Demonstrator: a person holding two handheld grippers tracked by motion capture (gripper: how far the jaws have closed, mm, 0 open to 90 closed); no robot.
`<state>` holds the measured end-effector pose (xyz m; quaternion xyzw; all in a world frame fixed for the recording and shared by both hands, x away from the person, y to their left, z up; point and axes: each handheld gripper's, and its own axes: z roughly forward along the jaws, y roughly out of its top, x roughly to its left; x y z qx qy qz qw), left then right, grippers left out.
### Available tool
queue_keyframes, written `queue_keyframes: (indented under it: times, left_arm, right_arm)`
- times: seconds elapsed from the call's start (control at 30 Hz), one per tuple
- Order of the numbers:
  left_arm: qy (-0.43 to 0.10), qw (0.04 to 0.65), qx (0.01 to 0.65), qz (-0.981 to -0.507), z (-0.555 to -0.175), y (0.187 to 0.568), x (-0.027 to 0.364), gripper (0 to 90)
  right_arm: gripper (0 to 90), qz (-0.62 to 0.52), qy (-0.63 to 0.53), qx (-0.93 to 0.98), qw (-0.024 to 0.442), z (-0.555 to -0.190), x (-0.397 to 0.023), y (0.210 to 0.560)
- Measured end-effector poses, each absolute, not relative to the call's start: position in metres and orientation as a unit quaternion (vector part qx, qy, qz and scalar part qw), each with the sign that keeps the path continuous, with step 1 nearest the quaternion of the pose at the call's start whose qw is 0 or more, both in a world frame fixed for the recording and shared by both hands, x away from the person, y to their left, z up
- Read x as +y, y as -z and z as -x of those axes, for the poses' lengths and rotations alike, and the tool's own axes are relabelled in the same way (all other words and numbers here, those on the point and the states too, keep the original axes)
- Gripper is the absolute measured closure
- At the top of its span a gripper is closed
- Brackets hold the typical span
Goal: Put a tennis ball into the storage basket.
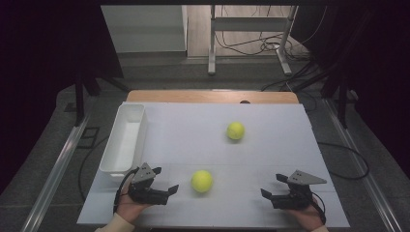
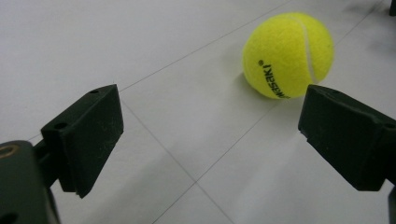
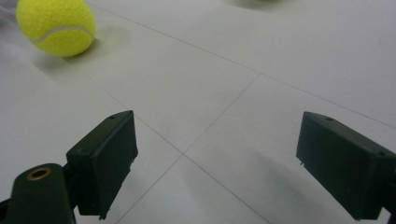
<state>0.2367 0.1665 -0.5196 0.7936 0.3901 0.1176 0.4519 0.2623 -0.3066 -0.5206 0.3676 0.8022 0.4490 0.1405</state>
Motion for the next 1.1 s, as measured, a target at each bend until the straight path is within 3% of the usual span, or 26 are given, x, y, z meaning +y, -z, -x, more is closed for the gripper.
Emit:
queue_keyframes:
  times: [0.63, 1.1]
  left_arm:
    - [-0.119, 0.446, 0.38, -0.802, -0.244, 0.501, 0.151, 7.6]
    - [-0.086, 0.444, 0.367, -0.813, -0.256, 0.484, 0.136, 7.5]
  right_arm:
    - [13.7, -0.357, -0.455, 0.803, 0.148, -0.259, -0.305, 0.516]
    - [13.8, -0.353, -0.454, 0.804, 0.154, -0.26, -0.306, 0.515]
